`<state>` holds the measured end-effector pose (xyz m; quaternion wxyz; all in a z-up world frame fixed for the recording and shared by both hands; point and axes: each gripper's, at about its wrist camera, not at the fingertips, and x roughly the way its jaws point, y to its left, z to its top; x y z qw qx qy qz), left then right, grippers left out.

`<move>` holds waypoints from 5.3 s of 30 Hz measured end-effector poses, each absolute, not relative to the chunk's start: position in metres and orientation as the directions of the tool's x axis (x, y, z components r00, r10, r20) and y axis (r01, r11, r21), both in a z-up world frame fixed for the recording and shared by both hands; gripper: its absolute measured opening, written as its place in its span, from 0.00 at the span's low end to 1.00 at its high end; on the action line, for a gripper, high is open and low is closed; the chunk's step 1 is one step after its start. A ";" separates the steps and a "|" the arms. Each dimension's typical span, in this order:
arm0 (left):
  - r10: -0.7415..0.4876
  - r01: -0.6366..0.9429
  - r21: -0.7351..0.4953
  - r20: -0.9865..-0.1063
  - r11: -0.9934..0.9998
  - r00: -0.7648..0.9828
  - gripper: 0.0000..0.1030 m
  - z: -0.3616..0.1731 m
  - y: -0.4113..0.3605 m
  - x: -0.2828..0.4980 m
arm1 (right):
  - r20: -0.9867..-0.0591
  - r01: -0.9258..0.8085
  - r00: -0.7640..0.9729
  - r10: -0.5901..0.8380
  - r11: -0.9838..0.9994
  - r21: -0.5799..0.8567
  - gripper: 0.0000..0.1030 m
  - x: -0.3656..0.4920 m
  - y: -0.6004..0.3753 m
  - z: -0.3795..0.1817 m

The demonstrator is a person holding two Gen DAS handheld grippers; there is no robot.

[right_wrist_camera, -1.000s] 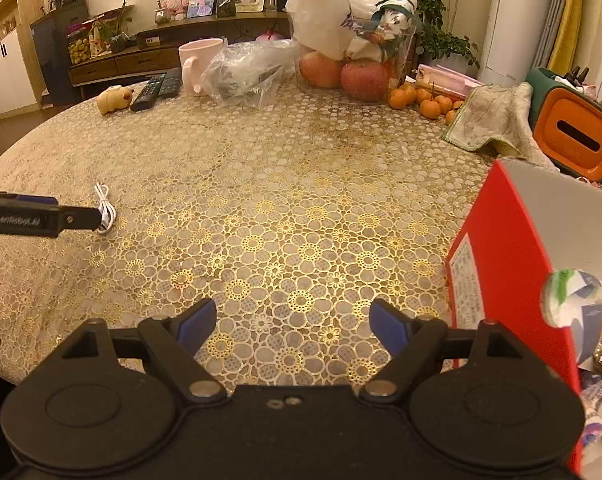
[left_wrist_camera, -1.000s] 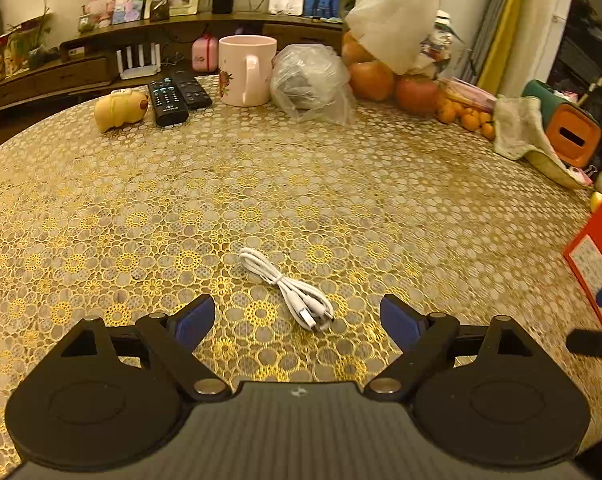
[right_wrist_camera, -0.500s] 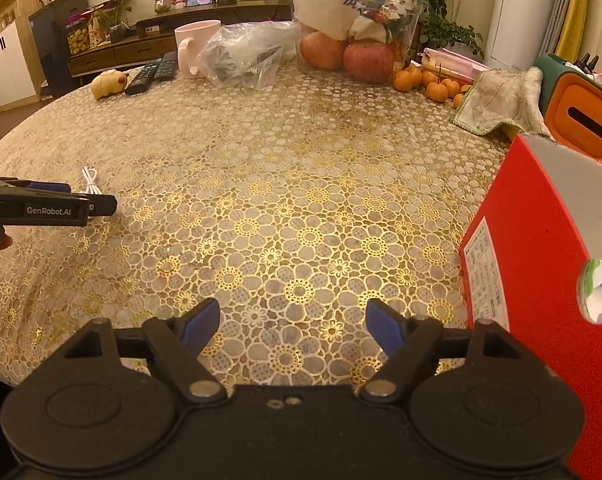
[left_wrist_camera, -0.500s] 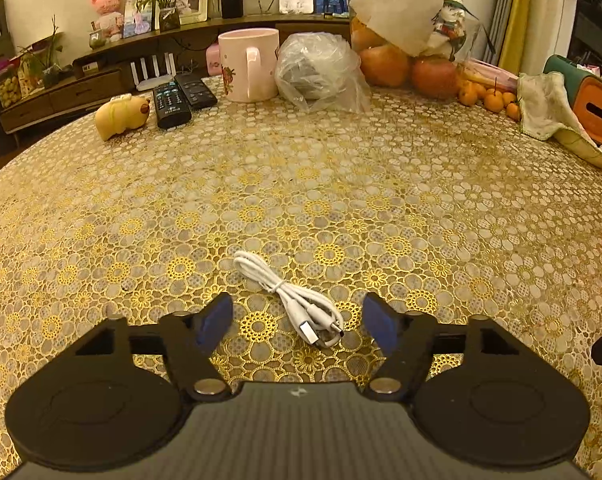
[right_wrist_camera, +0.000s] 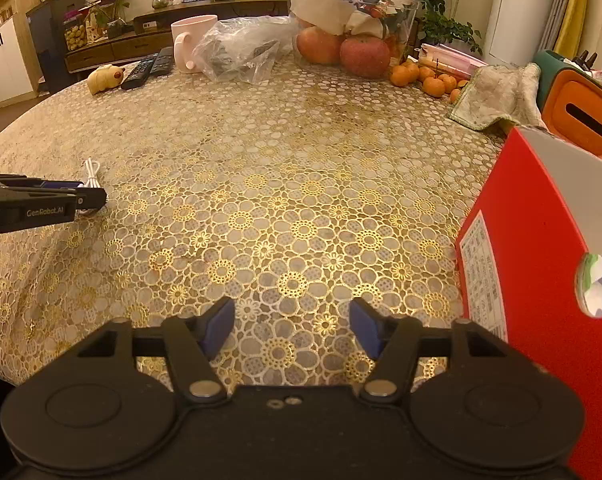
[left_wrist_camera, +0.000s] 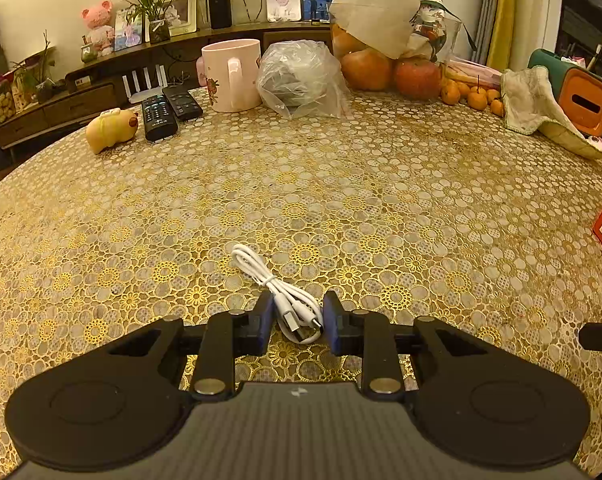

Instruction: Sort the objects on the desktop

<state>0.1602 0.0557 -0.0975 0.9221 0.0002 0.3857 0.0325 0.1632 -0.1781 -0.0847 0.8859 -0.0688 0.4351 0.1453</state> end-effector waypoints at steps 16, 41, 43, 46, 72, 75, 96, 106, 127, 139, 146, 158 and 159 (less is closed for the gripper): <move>0.002 -0.030 -0.027 -0.706 0.999 0.708 0.23 -0.077 0.051 0.139 | -0.775 -0.324 0.593 0.221 0.946 0.022 0.51 0.149 -0.183 -0.069; -0.237 0.226 -0.100 -0.640 0.969 0.731 0.22 0.000 -0.045 0.078 | -0.698 -0.314 0.670 0.252 0.949 0.041 0.49 0.090 -0.231 -0.003; -0.261 0.253 -0.106 -0.634 0.962 0.728 0.22 0.006 -0.057 0.076 | -0.691 -0.310 0.679 0.250 0.950 0.039 0.49 0.086 -0.238 0.003; -0.297 0.292 -0.114 -0.627 0.950 0.720 0.22 0.013 -0.074 0.074 | -0.680 -0.299 0.692 0.241 0.954 0.034 0.49 0.080 -0.251 0.011; -0.496 0.577 -0.087 -0.625 0.812 0.603 0.22 0.035 -0.229 0.097 | -0.669 -0.111 0.740 0.069 0.994 -0.020 0.49 0.078 -0.382 0.019; -0.502 0.596 -0.081 -0.636 0.799 0.586 0.22 0.031 -0.243 0.104 | -0.677 -0.081 0.734 0.046 0.996 -0.020 0.49 0.084 -0.396 0.014; -0.517 0.671 -0.104 -0.727 0.734 0.452 0.22 -0.019 -0.309 0.155 | -0.728 -0.004 0.685 -0.013 1.000 -0.022 0.47 0.112 -0.445 -0.022; -0.490 0.661 -0.110 -0.761 0.742 0.424 0.23 -0.040 -0.311 0.169 | -0.746 0.004 0.666 -0.021 1.000 -0.025 0.47 0.119 -0.447 -0.033; -0.533 0.643 -0.114 -0.675 0.758 0.509 0.58 0.000 -0.272 0.134 | -0.722 -0.008 0.692 -0.008 1.000 -0.019 0.50 0.103 -0.427 -0.010; -0.516 0.591 -0.092 -0.605 0.802 0.606 0.58 0.033 -0.220 0.107 | -0.686 -0.041 0.728 0.014 0.999 -0.023 0.50 0.079 -0.389 0.020; -0.484 0.556 -0.071 -0.591 0.828 0.645 0.58 0.041 -0.189 0.094 | -0.674 -0.053 0.738 0.030 0.999 -0.013 0.54 0.070 -0.366 0.025; -0.451 0.510 -0.075 -0.587 0.857 0.672 0.75 0.038 -0.149 0.071 | -0.635 -0.063 0.771 0.040 0.998 -0.013 0.64 0.044 -0.337 0.031; -0.451 0.508 -0.077 -0.586 0.858 0.673 0.77 0.038 -0.147 0.069 | -0.632 -0.060 0.774 0.039 0.998 -0.013 0.64 0.042 -0.335 0.032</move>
